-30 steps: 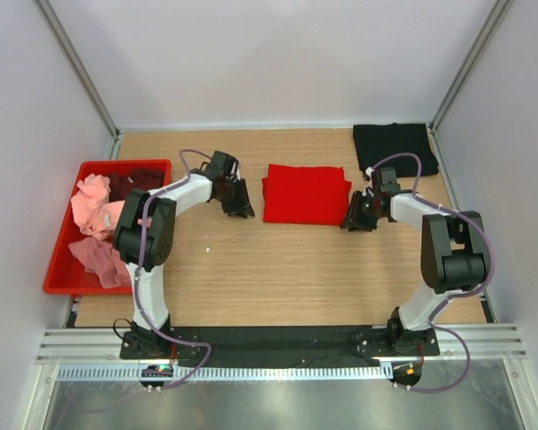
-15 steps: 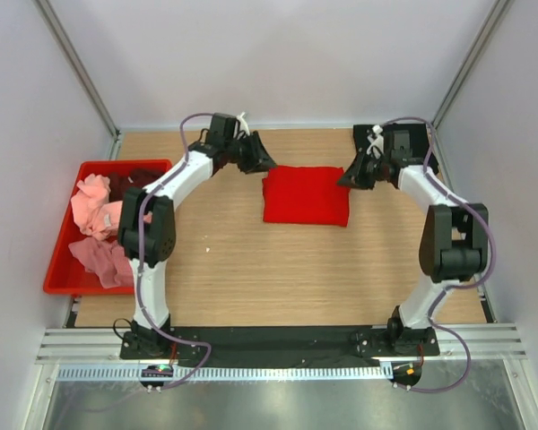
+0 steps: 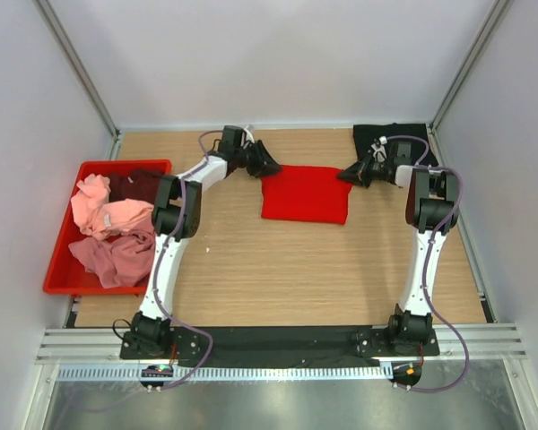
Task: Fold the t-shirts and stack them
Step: Fold the tshirt
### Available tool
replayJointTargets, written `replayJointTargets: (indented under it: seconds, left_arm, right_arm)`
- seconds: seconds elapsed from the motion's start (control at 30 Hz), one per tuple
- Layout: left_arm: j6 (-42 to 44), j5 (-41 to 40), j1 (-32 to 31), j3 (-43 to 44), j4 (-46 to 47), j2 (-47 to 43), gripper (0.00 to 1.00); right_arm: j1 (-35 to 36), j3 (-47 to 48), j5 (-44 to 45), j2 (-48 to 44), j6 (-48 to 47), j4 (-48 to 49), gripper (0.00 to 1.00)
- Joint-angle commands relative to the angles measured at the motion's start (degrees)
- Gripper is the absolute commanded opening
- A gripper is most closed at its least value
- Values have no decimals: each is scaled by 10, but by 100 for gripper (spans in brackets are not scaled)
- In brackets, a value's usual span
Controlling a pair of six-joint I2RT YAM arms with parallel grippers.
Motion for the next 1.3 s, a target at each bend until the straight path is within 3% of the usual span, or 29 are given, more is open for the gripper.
replayJointTargets:
  seconds: [0.0, 0.23, 0.53, 0.7, 0.87, 1.03, 1.27]
  left_arm:
    - [-10, 8, 13, 27, 25, -6, 34]
    - [20, 9, 24, -31, 23, -112, 42]
    - [43, 12, 12, -178, 29, -260, 40]
    - [43, 13, -33, -273, 71, -271, 35]
    - [42, -1, -54, -312, 89, -237, 33]
    - [66, -46, -51, -375, 87, -235, 32]
    - [92, -72, -44, -366, 26, -269, 31]
  right_arm:
    - [-16, 21, -29, -4, 34, 69, 13]
    - [-15, 10, -13, -80, 22, 18, 13]
    - [59, -140, -4, -227, 35, 50, 16]
    - [120, -199, -9, -220, 62, 112, 16]
    - [125, -276, -16, -192, 80, 194, 16]
    - [108, -327, -15, -160, 42, 189, 16]
    - [90, -328, -9, -212, 12, 129, 18]
